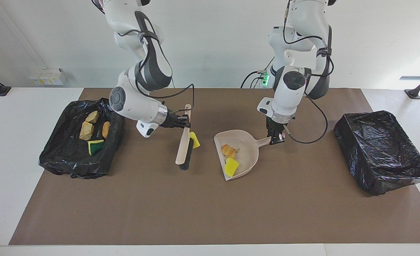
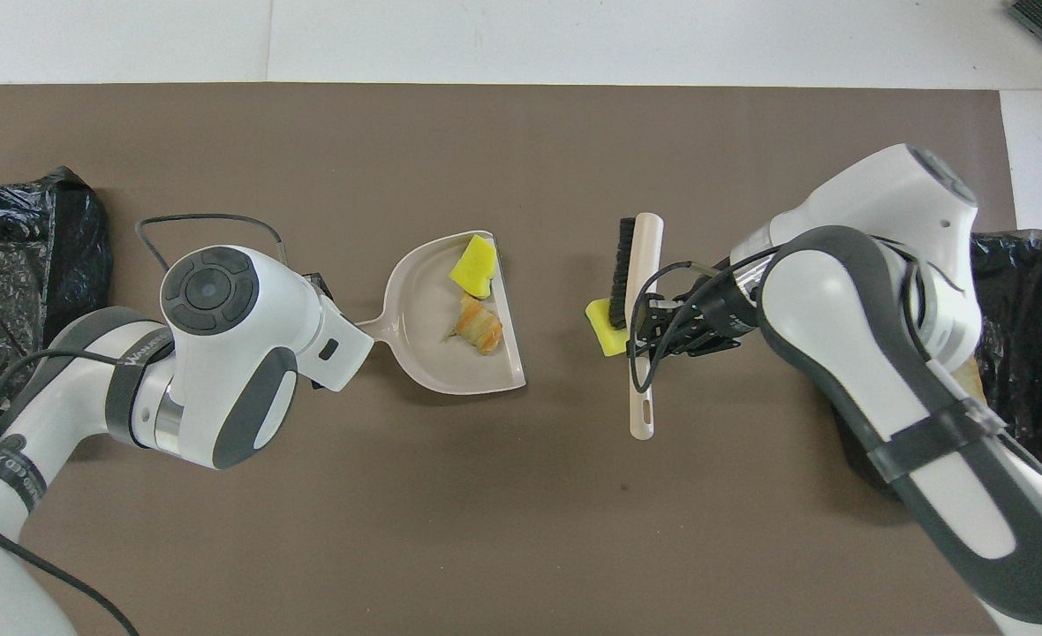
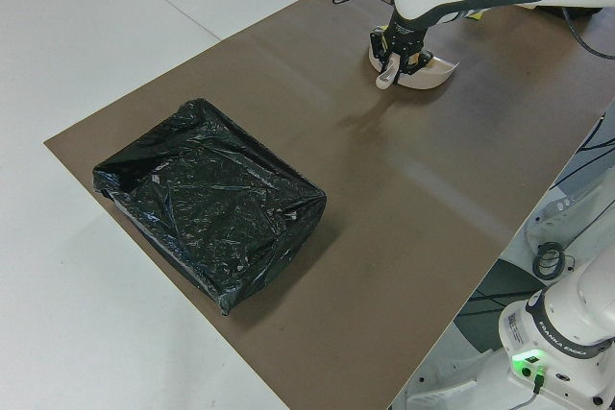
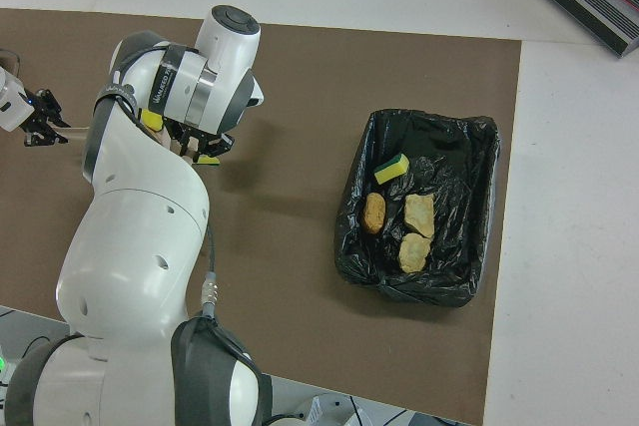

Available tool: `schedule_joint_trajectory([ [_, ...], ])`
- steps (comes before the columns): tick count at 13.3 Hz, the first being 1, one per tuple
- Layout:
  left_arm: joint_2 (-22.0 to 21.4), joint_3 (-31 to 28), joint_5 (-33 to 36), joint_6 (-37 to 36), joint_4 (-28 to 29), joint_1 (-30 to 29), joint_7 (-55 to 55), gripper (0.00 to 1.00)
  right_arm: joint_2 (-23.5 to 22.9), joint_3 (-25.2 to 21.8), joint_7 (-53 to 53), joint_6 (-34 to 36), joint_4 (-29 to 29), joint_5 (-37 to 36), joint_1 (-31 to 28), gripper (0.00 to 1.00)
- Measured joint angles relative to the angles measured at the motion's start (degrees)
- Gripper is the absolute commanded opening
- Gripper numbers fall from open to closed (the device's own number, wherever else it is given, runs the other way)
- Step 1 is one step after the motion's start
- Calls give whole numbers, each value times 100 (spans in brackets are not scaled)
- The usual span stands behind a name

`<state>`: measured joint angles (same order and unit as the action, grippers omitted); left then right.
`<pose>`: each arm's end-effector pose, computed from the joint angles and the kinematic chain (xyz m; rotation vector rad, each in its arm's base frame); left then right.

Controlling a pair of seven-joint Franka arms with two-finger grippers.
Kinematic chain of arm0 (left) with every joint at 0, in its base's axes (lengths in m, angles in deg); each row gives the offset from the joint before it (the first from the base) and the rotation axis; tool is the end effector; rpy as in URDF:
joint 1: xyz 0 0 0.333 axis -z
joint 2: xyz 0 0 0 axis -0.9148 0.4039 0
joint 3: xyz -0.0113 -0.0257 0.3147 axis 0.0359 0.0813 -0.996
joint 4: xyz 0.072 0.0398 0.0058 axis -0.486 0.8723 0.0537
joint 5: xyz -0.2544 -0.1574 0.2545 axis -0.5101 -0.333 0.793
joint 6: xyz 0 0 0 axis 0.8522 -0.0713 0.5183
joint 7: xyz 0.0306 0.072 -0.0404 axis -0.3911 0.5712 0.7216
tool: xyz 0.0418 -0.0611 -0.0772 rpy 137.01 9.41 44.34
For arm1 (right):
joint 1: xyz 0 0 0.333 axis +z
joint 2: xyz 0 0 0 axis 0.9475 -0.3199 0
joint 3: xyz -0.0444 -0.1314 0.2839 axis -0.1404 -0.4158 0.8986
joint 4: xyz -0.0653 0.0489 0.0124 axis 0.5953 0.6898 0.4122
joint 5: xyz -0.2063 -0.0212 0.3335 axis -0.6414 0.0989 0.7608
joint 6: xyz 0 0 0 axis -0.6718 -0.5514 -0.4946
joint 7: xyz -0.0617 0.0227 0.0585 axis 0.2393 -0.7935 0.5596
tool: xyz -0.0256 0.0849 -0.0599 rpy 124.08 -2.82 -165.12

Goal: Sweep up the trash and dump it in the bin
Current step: 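Sweep the yellow sponge toward the dustpan with the right gripper's brush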

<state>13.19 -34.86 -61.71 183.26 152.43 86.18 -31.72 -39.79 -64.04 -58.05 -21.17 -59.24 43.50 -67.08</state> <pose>0.5307 -0.2163 0.3636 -2.3361 2.0621 -0.0344 0.5811 0.1505 0.4149 -2.5655 0.1921 0.4766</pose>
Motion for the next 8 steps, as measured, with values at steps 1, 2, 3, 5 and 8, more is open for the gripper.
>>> schedule_joint_trajectory([
  [1,-1,0,-4,0,1,0,0,0,33,-2,-55,130,53,4,-186,0],
  [2,-2,-1,-11,0,-2,0,0,0,38,-7,-57,176,48,4,-327,0],
  [3,-4,-1,-18,-1,-6,0,0,0,28,-14,-27,178,27,-70,-375,0],
  [5,-16,-16,-116,-31,-39,-4,0,0,-37,11,81,6,-59,-858,-196,0],
  [8,-46,-68,-353,-267,-352,-31,0,0,-310,39,219,-696,-367,-2446,560,0],
])
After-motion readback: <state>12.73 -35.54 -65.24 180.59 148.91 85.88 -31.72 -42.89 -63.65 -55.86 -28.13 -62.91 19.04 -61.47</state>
